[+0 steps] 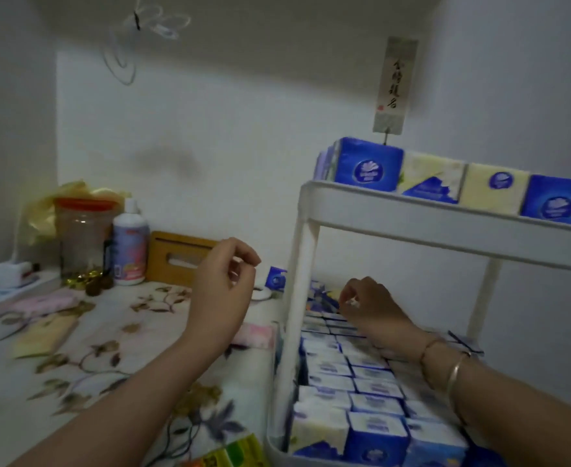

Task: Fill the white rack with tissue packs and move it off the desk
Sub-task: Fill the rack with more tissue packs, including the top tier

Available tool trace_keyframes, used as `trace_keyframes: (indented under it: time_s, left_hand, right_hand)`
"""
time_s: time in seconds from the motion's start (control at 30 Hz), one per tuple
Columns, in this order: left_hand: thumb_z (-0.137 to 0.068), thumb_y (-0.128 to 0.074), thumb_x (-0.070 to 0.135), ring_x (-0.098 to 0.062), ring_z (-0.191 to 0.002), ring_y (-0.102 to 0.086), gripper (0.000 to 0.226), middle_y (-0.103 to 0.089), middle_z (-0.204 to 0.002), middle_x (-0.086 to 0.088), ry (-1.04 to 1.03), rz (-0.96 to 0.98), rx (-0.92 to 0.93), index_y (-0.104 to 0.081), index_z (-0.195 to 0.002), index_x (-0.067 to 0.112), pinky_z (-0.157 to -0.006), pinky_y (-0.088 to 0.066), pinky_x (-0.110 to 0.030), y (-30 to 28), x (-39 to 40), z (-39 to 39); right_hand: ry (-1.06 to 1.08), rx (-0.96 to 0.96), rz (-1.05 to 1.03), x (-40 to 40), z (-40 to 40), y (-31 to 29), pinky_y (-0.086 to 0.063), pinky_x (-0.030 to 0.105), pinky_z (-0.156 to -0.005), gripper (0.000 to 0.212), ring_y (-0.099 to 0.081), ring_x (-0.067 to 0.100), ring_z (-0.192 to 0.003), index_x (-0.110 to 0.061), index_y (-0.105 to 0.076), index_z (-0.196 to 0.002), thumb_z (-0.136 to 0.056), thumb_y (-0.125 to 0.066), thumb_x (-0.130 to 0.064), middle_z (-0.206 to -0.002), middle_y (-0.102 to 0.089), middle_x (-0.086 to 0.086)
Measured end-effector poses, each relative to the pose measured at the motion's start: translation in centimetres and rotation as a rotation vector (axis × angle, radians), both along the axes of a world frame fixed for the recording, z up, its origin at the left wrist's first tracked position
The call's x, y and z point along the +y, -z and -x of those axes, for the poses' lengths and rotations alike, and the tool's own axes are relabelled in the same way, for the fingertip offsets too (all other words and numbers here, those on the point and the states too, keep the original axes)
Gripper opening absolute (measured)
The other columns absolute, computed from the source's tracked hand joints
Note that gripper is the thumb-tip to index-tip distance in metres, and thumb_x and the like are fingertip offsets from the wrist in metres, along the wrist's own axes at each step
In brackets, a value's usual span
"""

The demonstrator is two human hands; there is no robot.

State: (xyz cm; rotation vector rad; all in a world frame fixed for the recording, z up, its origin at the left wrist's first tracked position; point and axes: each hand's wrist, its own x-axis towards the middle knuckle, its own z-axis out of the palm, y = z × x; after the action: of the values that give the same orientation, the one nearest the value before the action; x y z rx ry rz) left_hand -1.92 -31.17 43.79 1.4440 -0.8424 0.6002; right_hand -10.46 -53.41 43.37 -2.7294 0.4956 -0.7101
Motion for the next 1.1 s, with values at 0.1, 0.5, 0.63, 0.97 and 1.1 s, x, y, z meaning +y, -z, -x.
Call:
trace_keyframes:
  time_s: [0.1, 0.5, 0.63, 0.97, 1.1]
  left_hand:
    - [-0.082, -0.049, -0.005, -0.006, -0.055, -0.046, 0.024, -0.064, -0.083, -0.004, 0.069, -0.109, 0.241, -0.06, -0.079, 0.016, -0.052, -0.036, -0.018, 1.7, -3.1, -4.2]
    - [-0.087, -0.047, 0.009, -0.014, -0.09, -0.058, 0.019, -0.063, -0.1, 0.003, 0.227, -0.308, 0.542, -0.061, -0.093, 0.02, -0.082, -0.05, -0.031, 7.8, -10.2, -12.2]
    - [-0.09, -0.05, 0.017, -0.014, -0.09, -0.061, 0.017, -0.063, -0.102, 0.009, 0.287, -0.414, 0.534, -0.059, -0.096, 0.03, -0.084, -0.052, -0.034, 8.3, -10.6, -12.0]
    - [-0.087, -0.058, 0.035, -0.012, -0.099, -0.061, 0.02, -0.063, -0.111, 0.014, 0.291, -0.563, 0.518, -0.059, -0.107, 0.034, -0.091, -0.049, -0.035, 8.6, -10.6, -12.6]
    - [-0.083, -0.063, 0.046, -0.014, -0.112, -0.056, 0.049, -0.055, -0.127, 0.011, 0.294, -0.632, 0.449, -0.047, -0.128, 0.037, -0.094, -0.044, -0.032, 8.4, -10.6, -12.4]
  right_hand:
    - [0.031, 0.1, -0.099, -3.0, -4.7, -0.5, -0.049, 0.037, -0.084, 0.011, -0.055, 0.028, -0.099, -0.019, -0.052, -0.085, -0.084, -0.061, -0.025, -0.103, -0.055, 0.01]
    - [0.18, 0.736, 0.074, -6.9, -14.6, 2.7, -0.039, 0.043, -0.103, 0.092, -0.043, 0.03, -0.115, -0.026, -0.045, -0.127, -0.056, -0.057, -0.084, -0.123, -0.041, 0.008]
    - [0.212, 0.78, 0.098, -6.6, -14.7, 3.3, -0.017, 0.045, -0.116, 0.08, -0.024, 0.029, -0.135, -0.026, -0.044, -0.132, -0.069, -0.062, -0.073, -0.137, -0.032, 0.007]
    - [0.164, 0.642, 0.031, -6.7, -15.7, 3.6, -0.042, 0.04, -0.102, 0.099, -0.055, 0.021, -0.112, -0.022, -0.052, -0.126, -0.051, -0.057, -0.087, -0.124, -0.057, 0.005]
    - [0.075, 0.444, -0.07, -6.3, -15.8, 3.4, -0.049, 0.039, -0.09, 0.064, -0.062, 0.024, -0.096, -0.018, -0.068, -0.1, -0.063, -0.067, -0.07, -0.098, -0.064, 0.006]
